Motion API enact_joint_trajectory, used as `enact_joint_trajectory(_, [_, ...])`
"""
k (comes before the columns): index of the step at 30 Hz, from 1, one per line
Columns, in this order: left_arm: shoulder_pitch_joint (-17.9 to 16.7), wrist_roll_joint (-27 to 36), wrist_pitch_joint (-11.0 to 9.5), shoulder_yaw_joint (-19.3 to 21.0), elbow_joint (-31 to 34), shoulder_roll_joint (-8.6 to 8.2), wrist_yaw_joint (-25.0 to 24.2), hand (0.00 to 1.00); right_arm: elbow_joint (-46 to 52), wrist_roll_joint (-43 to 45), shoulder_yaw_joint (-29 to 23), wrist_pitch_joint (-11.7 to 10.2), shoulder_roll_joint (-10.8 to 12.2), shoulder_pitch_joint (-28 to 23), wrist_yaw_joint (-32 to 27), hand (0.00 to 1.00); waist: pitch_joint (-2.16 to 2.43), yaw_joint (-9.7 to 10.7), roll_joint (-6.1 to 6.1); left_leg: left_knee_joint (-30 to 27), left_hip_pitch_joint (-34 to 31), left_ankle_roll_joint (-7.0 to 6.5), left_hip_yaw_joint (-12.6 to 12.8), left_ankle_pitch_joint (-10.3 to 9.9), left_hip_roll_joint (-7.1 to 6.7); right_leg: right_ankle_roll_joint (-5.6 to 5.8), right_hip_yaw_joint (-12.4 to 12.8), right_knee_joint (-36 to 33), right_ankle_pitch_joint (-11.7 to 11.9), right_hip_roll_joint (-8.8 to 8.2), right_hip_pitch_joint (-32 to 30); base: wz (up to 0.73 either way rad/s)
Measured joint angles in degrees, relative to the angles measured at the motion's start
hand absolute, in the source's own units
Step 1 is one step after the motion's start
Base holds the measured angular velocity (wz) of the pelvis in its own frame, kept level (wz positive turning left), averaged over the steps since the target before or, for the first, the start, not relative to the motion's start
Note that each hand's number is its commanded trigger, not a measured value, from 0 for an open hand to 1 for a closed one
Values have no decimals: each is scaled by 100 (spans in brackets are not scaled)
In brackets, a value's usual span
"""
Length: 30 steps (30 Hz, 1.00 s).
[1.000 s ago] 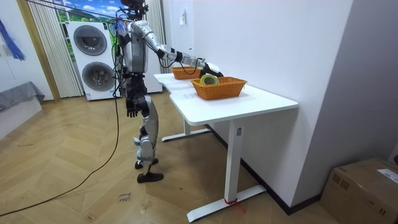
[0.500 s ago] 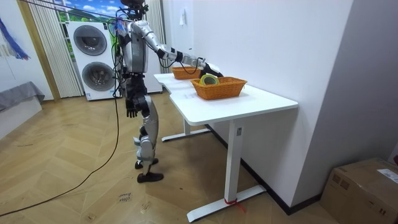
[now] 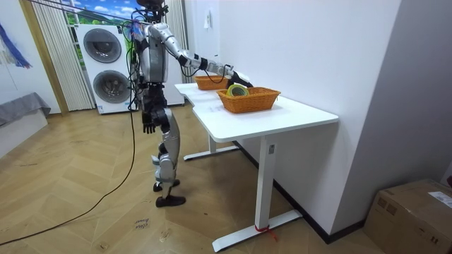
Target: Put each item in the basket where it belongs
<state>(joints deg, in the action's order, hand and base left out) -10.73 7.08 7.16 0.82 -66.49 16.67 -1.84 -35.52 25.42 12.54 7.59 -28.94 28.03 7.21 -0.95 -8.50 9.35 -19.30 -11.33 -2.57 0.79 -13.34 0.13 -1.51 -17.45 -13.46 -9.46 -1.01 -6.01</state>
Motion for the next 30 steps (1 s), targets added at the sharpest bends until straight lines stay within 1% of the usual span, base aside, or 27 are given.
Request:
enact_joint_trajectory(9, [0,-39,1,4,9,1,14,0,-6,0,8,0,-78,6,303,0,3,-34,6,2,-5,6,-12,4,0,0,-7,-4,0,1,0,0])
enact_joint_trajectory(12, [2,-26,-3,-5,33,39,17,0,-19,-2,201,-3,-167,6,371,0,14,-49,47,3,-11,7,-23,4,2,0,-12,-5,0,3,0,1])
enact_joint_trajectory(14, [8,-25,-9,-10,31,79,12,0,-62,-2,237,0,-172,6,463,0,25,-61,89,1,-16,8,-40,5,1,0,-19,-6,0,4,2,4])
enact_joint_trajectory(16, [15,-4,-12,-123,29,141,12,0,-170,-2,312,-1,-181,8,557,0,24,-99,126,-3,-18,8,-51,5,-2,0,-20,-7,0,3,7,0])
enact_joint_trajectory(17, [21,-2,-12,-145,33,159,11,0,-191,-4,337,2,-182,8,574,0,19,-116,141,-7,-17,9,-55,5,-2,0,-20,-8,0,4,10,0])
enact_joint_trajectory(19, [63,3,-12,-179,41,205,13,0,-202,-4,455,3,-209,9,682,0,-7,-142,196,-41,-40,10,-90,3,-7,-1,-26,-9,1,6,13,6])
enact_joint_trajectory(21, [115,2,-9,-223,29,211,19,0,-214,-7,491,4,-224,10,734,0,-16,-170,203,-61,-57,9,-110,3,-15,-2,-50,-8,3,4,10,7])
enact_joint_trajectory(24, [201,7,-8,-318,30,228,53,0,-221,-41,652,2,-333,10,862,0,-20,-224,197,-101,-99,9,-141,3,-20,-4,-91,-7,4,2,-1,4])
enact_joint_trajectory(27, [265,8,-10,-344,10,230,128,0,-209,-31,697,21,-358,9,968,0,-22,-299,193,-102,-99,15,-139,7,-16,-13,-95,-7,9,3,-6,0])
enact_joint_trajectory(30, [270,8,-9,-345,5,231,142,0,-195,-22,718,60,-380,9,1070,0,-22,-315,192,-101,-97,20,-140,10,-15,-19,-95,-7,13,5,-9,0])
